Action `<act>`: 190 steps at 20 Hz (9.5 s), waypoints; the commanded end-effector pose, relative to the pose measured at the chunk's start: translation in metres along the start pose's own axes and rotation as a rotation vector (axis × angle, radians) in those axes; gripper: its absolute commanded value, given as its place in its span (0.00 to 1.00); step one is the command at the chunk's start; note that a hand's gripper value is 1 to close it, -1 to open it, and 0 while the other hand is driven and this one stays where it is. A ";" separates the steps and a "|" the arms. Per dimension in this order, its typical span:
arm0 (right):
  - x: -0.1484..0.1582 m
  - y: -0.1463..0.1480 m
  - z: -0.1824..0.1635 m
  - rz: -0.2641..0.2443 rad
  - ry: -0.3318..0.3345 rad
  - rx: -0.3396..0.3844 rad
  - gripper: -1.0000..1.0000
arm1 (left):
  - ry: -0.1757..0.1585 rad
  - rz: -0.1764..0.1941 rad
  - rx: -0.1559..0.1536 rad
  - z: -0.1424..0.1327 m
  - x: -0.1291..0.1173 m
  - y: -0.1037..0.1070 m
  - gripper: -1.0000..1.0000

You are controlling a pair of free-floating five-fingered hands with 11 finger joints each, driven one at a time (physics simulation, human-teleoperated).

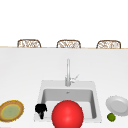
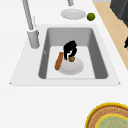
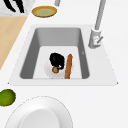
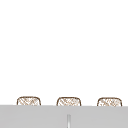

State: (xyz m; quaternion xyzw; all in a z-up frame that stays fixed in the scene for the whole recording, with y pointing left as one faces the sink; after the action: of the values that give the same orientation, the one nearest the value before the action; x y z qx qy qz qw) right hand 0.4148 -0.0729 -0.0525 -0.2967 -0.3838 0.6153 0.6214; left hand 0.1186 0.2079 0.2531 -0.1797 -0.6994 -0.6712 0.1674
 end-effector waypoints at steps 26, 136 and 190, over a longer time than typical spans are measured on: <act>0.006 0.028 0.038 0.019 -0.013 0.090 0.00 | 0.000 0.000 0.000 0.000 0.000 0.000 0.50; -0.330 -0.241 0.262 -0.126 -0.116 -0.070 1.00 | 0.000 0.000 0.000 0.000 0.000 0.000 0.50; -0.439 -0.212 0.189 -0.146 -0.177 0.176 0.00 | 0.000 0.000 0.000 0.000 0.000 0.000 0.50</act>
State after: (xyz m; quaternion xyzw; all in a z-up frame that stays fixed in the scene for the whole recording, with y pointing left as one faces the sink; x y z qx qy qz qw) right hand 0.3921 -0.5422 0.1769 -0.1562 -0.4027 0.6231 0.6520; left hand 0.1186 0.2079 0.2531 -0.1797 -0.6994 -0.6712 0.1674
